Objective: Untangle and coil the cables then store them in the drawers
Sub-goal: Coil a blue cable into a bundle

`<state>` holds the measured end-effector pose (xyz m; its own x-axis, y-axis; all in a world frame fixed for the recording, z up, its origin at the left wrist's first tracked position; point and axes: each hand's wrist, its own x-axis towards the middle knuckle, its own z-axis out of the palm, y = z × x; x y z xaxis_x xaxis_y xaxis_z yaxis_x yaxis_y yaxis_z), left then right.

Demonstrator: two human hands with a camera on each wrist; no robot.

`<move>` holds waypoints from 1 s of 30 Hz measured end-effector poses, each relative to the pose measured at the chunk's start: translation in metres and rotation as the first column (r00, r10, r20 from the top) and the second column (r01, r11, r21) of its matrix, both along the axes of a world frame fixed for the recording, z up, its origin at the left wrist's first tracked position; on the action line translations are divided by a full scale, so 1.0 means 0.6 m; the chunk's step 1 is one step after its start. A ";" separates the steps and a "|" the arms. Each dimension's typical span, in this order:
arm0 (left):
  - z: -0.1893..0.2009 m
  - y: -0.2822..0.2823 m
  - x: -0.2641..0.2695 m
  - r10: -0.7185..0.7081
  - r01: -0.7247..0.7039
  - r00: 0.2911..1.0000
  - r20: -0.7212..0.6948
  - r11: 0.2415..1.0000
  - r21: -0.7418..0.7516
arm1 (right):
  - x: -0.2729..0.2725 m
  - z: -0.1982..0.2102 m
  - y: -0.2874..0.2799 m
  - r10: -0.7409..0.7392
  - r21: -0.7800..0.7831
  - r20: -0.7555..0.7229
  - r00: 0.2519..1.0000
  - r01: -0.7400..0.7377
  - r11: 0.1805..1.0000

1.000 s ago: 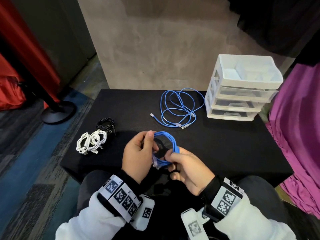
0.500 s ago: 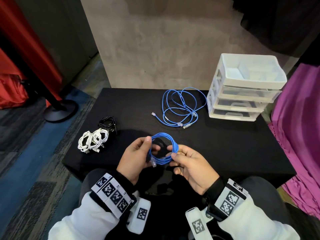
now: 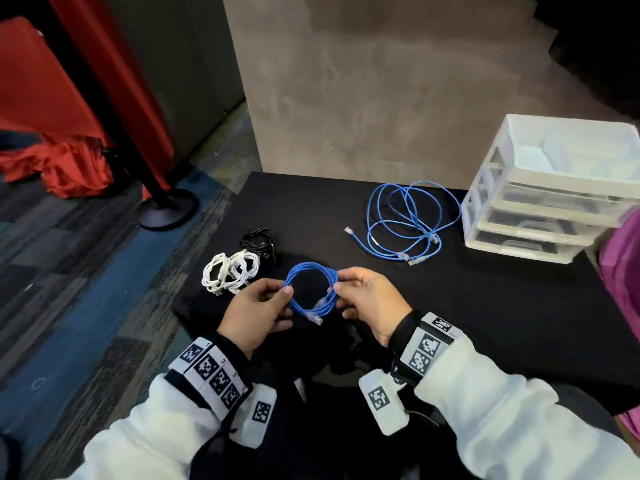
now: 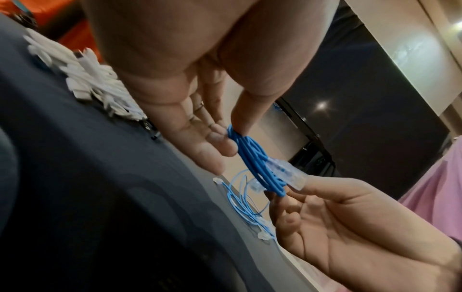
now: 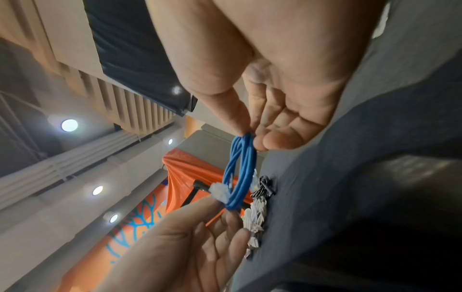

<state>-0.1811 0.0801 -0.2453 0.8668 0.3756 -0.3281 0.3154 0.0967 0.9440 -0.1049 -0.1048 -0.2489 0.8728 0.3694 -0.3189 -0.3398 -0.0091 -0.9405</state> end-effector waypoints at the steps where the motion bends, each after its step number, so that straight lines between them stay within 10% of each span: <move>1: -0.001 0.009 0.000 0.013 -0.013 1.000 -0.001 1.000 0.008 | 0.004 0.002 0.015 0.010 -0.030 0.004 1.000 -0.010 1.000; 12: -0.020 0.053 -0.003 0.048 -0.050 0.999 0.019 0.981 0.188 | 0.010 -0.008 0.068 0.097 0.026 -0.147 0.984 -0.094 0.995; 17: -0.022 0.041 -0.016 -0.336 0.075 0.932 0.136 0.546 0.834 | 0.004 0.003 0.047 0.102 0.109 -0.170 0.980 -0.085 0.990; 30: -0.003 -0.038 0.008 -0.526 0.252 0.848 -0.065 0.293 0.922 | -0.011 0.014 -0.013 -0.015 0.001 0.119 0.993 0.015 1.000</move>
<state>-0.1761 0.0574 -0.2469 0.9827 -0.0839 0.1651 -0.1481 -0.8912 0.4287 -0.1118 -0.1124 -0.2404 0.9101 0.3556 -0.2127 -0.2259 -0.0045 -0.9741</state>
